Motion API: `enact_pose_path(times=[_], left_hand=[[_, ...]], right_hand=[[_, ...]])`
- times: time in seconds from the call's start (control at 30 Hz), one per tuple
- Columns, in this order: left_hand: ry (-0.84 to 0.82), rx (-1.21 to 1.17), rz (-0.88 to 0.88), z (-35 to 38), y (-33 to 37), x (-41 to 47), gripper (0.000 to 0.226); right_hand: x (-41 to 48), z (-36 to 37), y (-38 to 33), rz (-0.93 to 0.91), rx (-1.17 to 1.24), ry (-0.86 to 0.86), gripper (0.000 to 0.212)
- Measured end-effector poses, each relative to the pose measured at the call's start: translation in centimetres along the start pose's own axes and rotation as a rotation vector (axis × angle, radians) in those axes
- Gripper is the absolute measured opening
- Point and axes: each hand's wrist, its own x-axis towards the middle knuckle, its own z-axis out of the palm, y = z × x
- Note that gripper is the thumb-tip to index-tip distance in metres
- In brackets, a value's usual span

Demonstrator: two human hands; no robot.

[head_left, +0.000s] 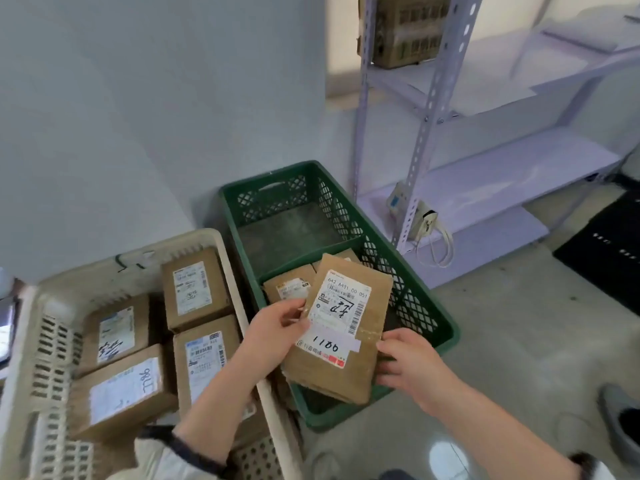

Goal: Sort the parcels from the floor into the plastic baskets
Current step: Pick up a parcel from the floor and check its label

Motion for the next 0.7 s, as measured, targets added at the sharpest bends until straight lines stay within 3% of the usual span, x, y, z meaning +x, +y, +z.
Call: enact_pose_path(times=[0.1, 0.23, 0.43, 0.7], left_hand=[[-0.187, 0.131, 0.017, 0.5, 0.6, 4.1, 0.029], [-0.296, 0.199, 0.009, 2.1, 0.7, 8.1, 0.035], [-0.440, 0.307, -0.002, 3.5, 1.1, 11.7, 0.033], [-0.424, 0.272, -0.067, 4.5, -1.8, 11.9, 0.026]], right_hand=[[1.1, 0.1, 1.0, 0.063, 0.244, 0.063, 0.010], [1.5, -0.4, 2.0, 0.117, 0.442, 0.111, 0.020], [2.2, -0.7, 1.8, 0.241, 0.507, 0.047, 0.016], [4.1, 0.3, 1.4, 0.465, 0.668, 0.011, 0.028]])
